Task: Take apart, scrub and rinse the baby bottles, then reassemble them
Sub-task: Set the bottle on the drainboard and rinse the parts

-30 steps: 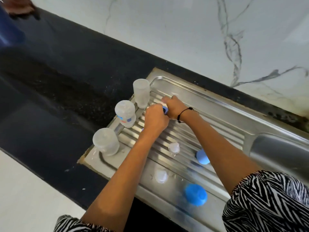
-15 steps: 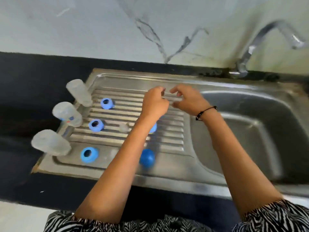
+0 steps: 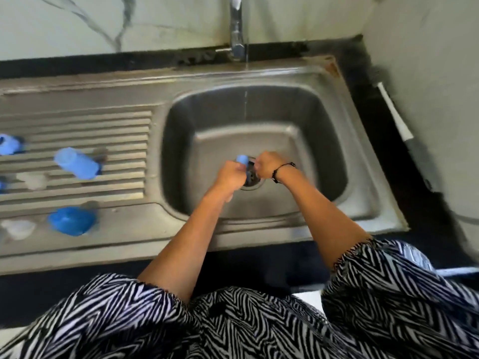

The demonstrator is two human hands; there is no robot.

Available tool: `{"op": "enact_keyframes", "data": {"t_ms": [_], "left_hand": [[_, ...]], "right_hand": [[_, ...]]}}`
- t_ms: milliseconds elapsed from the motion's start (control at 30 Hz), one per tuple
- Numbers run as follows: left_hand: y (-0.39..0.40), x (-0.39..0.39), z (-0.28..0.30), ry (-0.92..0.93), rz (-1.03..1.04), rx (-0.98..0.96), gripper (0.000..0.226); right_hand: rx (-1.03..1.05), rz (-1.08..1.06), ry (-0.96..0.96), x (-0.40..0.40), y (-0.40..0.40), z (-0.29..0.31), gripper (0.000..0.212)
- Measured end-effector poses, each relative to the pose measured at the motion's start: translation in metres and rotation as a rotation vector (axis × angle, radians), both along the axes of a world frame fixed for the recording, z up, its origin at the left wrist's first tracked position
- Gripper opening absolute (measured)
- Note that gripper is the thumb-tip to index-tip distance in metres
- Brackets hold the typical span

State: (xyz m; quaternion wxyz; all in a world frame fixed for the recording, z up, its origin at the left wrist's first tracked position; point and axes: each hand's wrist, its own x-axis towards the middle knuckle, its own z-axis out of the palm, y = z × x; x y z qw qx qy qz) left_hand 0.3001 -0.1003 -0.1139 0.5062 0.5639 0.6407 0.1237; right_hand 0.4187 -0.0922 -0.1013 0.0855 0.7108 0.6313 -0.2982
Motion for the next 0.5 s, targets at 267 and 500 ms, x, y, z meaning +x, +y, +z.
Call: {"op": "enact_keyframes", "data": {"t_ms": [267, 500], "left_hand": [[0.025, 0.005, -0.01, 0.074, 0.011, -0.055, 0.021], [0.067, -0.005, -0.012, -0.027, 0.039, -0.121, 0.034]], "right_hand": [[0.002, -0.196, 0.043, -0.011, 0.031, -0.049, 0.036], [-0.027, -0.292, -0.096, -0.027, 0.056, -0.102, 0.036]]}}
